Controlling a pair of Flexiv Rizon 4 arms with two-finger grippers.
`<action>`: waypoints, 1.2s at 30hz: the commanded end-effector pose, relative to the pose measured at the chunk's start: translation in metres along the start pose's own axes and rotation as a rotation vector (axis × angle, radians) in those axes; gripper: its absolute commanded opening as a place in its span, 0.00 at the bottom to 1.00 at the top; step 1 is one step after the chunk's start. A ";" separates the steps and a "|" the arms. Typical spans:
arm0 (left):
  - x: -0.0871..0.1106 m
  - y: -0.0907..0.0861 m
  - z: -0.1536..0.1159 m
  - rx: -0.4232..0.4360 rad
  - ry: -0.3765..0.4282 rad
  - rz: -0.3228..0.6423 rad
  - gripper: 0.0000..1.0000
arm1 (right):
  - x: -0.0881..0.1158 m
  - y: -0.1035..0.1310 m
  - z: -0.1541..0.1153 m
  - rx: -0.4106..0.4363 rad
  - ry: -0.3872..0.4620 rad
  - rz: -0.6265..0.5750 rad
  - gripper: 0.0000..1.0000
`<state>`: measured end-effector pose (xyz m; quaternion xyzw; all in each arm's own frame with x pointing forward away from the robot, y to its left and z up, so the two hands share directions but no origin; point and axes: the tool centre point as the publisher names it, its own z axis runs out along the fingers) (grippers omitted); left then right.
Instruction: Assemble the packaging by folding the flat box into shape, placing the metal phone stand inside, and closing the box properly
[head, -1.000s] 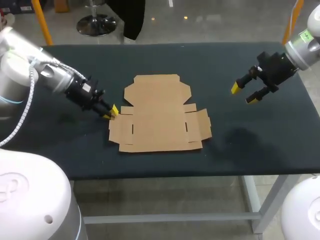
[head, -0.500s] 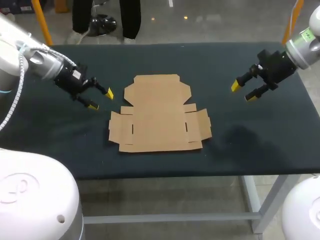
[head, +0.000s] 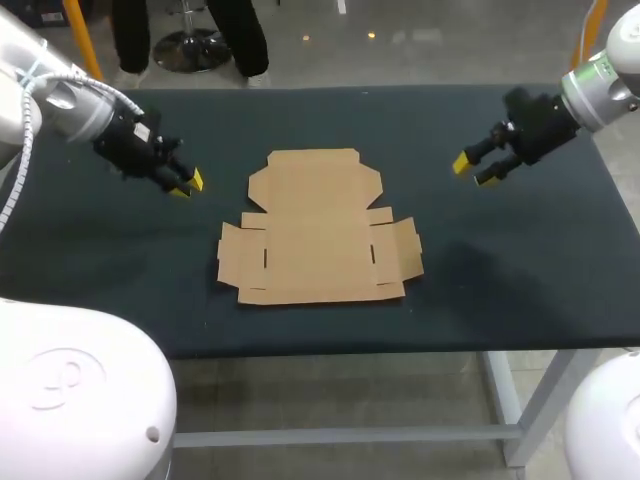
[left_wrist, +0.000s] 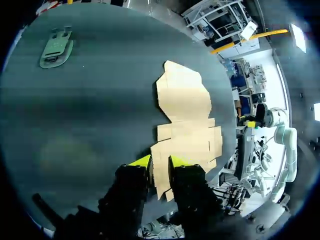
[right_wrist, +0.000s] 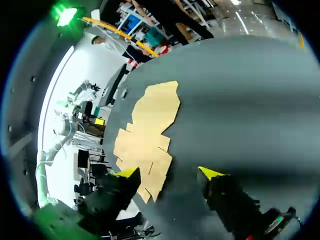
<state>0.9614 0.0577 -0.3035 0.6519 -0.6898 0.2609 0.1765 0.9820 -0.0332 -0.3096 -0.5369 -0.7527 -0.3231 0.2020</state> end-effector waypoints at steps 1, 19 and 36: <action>0.006 0.005 -0.003 0.002 -0.035 -0.001 0.00 | -0.003 0.011 0.011 -0.009 0.004 -0.052 0.00; 0.007 0.004 0.008 -0.004 -0.061 -0.025 0.00 | -0.004 0.027 0.033 -0.048 0.003 0.096 0.00; 0.007 0.003 0.041 0.024 -0.147 -0.014 0.00 | 0.001 0.034 0.073 -0.029 -0.050 0.129 0.00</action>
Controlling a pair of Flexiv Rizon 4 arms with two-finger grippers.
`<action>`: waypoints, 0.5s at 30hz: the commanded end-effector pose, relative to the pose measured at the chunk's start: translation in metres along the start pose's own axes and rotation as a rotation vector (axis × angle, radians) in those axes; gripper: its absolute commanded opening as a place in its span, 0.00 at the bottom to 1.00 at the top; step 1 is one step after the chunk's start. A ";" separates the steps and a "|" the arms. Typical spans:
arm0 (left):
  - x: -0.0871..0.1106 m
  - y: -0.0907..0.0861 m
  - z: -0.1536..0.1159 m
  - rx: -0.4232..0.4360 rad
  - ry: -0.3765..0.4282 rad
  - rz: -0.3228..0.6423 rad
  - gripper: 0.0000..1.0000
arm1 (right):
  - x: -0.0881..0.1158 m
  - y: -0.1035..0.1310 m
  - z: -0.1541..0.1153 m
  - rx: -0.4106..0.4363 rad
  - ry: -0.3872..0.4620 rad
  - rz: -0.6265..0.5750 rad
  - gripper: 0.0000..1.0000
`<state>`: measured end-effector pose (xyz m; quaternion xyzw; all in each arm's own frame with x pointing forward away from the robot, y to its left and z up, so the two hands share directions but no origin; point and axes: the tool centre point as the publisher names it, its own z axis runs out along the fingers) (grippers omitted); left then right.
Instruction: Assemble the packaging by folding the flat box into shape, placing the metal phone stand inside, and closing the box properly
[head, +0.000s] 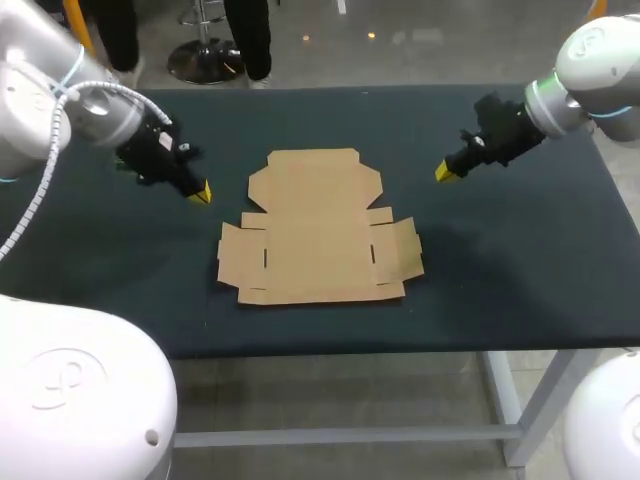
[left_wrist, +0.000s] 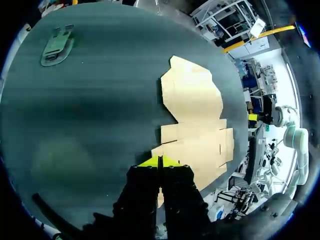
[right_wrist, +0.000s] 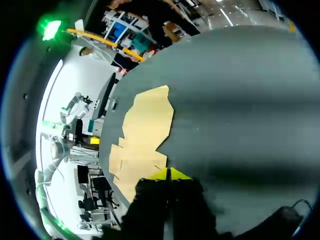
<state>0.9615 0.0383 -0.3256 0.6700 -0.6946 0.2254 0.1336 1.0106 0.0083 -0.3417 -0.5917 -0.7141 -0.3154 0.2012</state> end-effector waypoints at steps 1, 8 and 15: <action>0.006 0.003 0.013 0.011 -0.037 0.002 0.00 | 0.006 0.006 0.023 0.007 -0.021 0.002 0.00; 0.002 0.004 0.021 0.015 -0.041 -0.001 0.00 | 0.009 0.002 0.041 0.017 -0.028 -0.005 0.00; -0.002 0.002 0.032 -0.004 -0.035 0.006 0.00 | 0.005 -0.005 0.055 0.024 -0.025 0.004 0.00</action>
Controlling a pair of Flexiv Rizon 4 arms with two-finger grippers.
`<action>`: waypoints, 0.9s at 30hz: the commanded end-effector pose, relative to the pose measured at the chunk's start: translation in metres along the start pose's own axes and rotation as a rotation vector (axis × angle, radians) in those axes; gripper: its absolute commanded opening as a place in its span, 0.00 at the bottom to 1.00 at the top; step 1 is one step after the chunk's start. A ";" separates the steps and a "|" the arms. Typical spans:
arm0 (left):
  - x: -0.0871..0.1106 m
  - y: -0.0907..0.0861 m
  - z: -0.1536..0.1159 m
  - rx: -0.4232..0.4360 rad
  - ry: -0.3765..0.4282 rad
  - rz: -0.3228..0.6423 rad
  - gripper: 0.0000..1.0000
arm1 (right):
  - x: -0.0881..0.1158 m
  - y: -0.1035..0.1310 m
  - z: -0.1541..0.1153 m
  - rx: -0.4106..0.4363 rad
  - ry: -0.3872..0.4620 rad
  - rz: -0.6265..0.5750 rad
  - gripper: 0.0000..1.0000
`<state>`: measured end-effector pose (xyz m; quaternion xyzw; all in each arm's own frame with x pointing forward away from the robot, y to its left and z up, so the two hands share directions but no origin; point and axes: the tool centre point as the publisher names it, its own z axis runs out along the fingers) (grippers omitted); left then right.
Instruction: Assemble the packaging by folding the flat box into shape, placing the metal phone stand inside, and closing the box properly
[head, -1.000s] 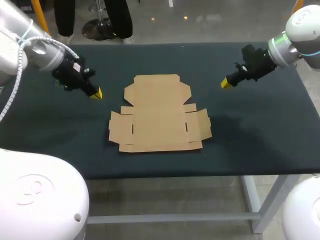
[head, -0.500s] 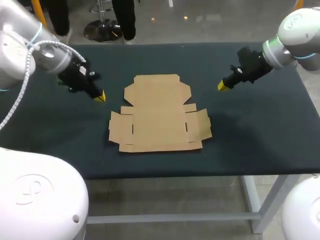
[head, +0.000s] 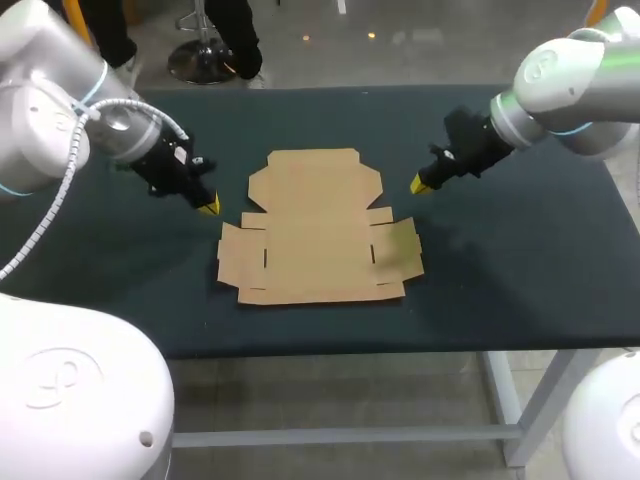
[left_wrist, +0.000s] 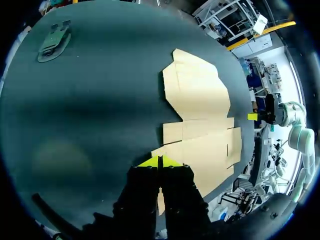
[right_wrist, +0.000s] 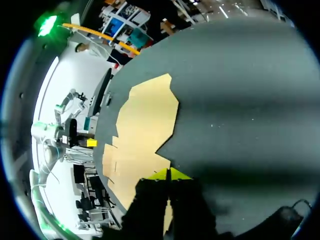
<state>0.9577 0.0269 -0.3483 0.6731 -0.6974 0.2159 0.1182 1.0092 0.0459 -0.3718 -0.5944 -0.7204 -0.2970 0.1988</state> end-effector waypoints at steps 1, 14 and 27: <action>-0.001 -0.005 0.009 -0.011 0.001 0.006 0.00 | -0.003 -0.002 0.010 -0.001 0.006 0.002 0.00; -0.010 -0.009 0.033 0.025 0.031 0.061 0.00 | -0.007 -0.005 0.031 0.009 0.033 -0.001 0.00; -0.009 -0.019 0.054 0.008 0.039 0.119 0.00 | -0.007 -0.004 0.041 0.014 0.034 -0.004 0.00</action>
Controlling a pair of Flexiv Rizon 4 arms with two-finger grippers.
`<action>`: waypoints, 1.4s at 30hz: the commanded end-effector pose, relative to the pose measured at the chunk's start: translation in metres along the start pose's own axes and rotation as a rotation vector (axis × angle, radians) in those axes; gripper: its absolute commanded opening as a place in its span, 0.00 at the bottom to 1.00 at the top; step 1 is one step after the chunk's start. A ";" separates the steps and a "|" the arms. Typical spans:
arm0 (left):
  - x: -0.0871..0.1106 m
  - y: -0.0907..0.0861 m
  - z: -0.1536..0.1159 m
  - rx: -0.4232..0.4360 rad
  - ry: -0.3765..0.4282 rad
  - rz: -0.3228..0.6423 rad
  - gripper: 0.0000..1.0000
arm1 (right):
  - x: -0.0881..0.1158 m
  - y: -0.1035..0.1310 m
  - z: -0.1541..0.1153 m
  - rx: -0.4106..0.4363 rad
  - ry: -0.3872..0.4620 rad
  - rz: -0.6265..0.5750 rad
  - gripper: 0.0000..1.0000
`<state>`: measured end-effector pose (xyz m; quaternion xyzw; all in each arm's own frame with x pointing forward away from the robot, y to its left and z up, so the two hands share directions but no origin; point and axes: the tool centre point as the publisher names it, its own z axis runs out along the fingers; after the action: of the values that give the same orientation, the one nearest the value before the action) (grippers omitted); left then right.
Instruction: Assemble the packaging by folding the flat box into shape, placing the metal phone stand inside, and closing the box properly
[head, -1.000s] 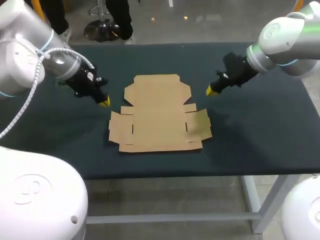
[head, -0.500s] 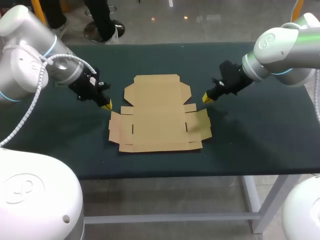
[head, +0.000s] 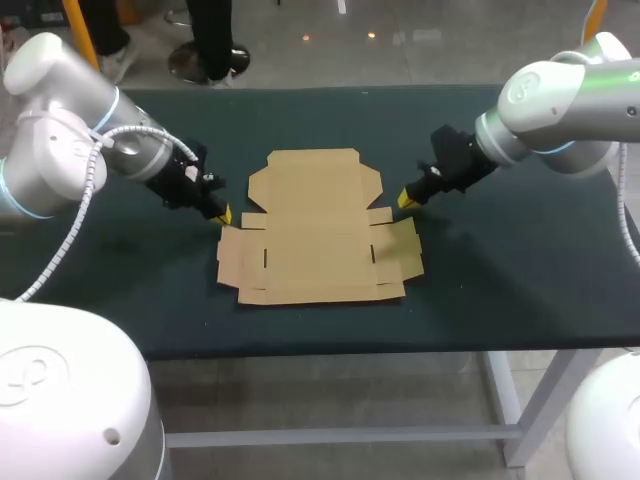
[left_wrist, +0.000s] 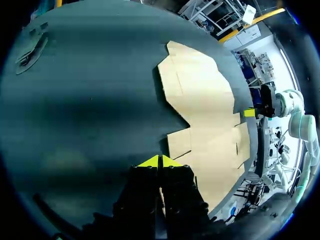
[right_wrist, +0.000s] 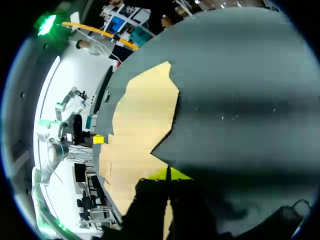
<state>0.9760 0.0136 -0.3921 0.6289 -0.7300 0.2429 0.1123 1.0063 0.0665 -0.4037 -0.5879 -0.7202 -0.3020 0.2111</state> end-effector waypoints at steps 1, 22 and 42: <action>0.000 -0.007 0.008 -0.013 0.001 0.009 0.00 | -0.003 0.003 0.004 0.004 0.008 0.000 0.00; -0.009 -0.013 0.017 -0.020 0.028 0.009 0.00 | -0.008 0.004 0.014 0.008 0.027 -0.004 0.00; -0.016 -0.013 0.025 -0.027 0.079 -0.003 0.00 | -0.011 0.004 0.025 0.007 0.044 -0.011 0.00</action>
<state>0.9936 0.0112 -0.4136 0.6198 -0.7274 0.2552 0.1469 1.0101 0.0761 -0.4249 -0.5796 -0.7197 -0.3119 0.2211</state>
